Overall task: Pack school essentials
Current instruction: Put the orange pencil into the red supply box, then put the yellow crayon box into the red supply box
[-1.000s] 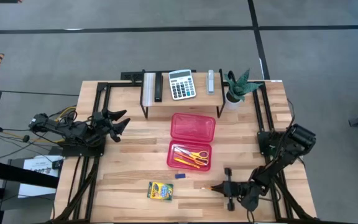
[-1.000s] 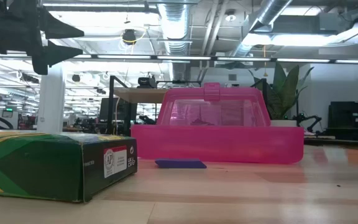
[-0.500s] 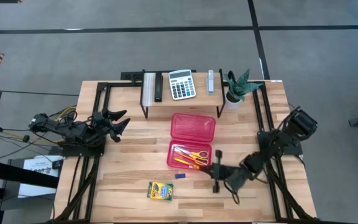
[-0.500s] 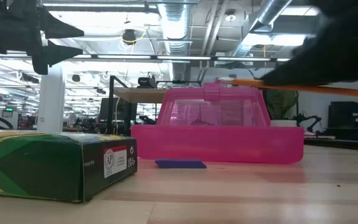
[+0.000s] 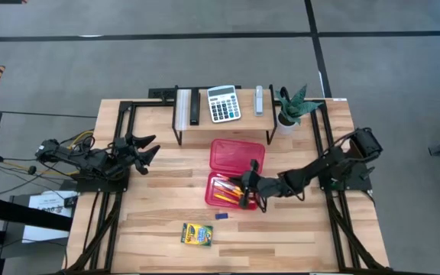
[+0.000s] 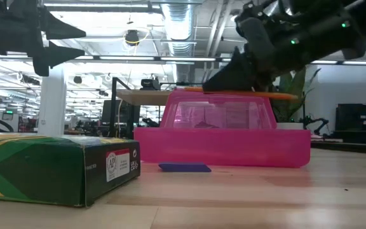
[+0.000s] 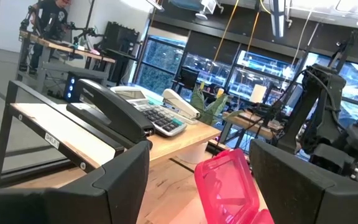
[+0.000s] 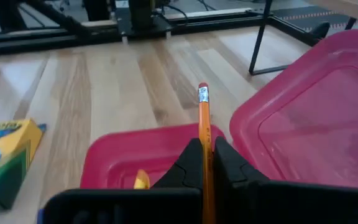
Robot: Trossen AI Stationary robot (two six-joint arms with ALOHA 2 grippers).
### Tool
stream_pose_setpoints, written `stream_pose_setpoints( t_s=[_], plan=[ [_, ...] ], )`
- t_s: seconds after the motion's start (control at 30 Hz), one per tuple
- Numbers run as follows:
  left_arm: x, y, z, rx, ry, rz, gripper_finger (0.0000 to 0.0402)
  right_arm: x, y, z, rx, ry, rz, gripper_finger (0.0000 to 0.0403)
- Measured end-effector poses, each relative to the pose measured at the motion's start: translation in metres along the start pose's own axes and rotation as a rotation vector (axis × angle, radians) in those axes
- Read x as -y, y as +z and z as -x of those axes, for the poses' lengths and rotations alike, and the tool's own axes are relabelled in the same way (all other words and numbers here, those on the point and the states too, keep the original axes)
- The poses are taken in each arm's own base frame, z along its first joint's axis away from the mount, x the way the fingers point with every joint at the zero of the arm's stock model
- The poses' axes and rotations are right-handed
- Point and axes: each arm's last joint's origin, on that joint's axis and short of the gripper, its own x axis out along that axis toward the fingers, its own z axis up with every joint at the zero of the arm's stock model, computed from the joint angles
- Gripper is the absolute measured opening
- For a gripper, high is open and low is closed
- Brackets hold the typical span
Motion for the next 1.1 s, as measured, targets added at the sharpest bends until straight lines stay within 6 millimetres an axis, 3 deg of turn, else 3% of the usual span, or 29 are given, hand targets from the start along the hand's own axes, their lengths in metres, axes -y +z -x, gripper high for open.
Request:
stream_pose_setpoints(
  t_s=[0.13,0.27,0.6,0.77,0.93,1.1],
  plan=[
    [0.0,0.0,0.0,-0.001,0.0,-0.001,0.0263,-0.002,-0.006,-0.009,-0.024,-0.016,-0.032,0.0013],
    [0.0,-0.001,0.0,-0.005,0.001,-0.006,0.0263,-0.003,-0.025,-0.023,-0.076,-0.061,-0.04,0.0017],
    [0.0,-0.001,0.0,-0.011,0.003,-0.012,0.0263,-0.012,-0.042,-0.057,-0.11,-0.096,-0.048,0.0056],
    [0.0,-0.001,0.0,-0.012,0.003,-0.012,0.0263,-0.017,-0.04,-0.056,-0.121,-0.088,-0.034,0.0094],
    [0.0,-0.001,0.0,-0.012,0.003,-0.012,0.0263,-0.017,-0.033,-0.05,-0.138,-0.09,-0.02,0.0156],
    [0.0,-0.002,0.0,-0.015,0.004,-0.015,0.0263,-0.036,-0.005,-0.028,-0.078,0.068,0.014,0.0196]
  ],
)
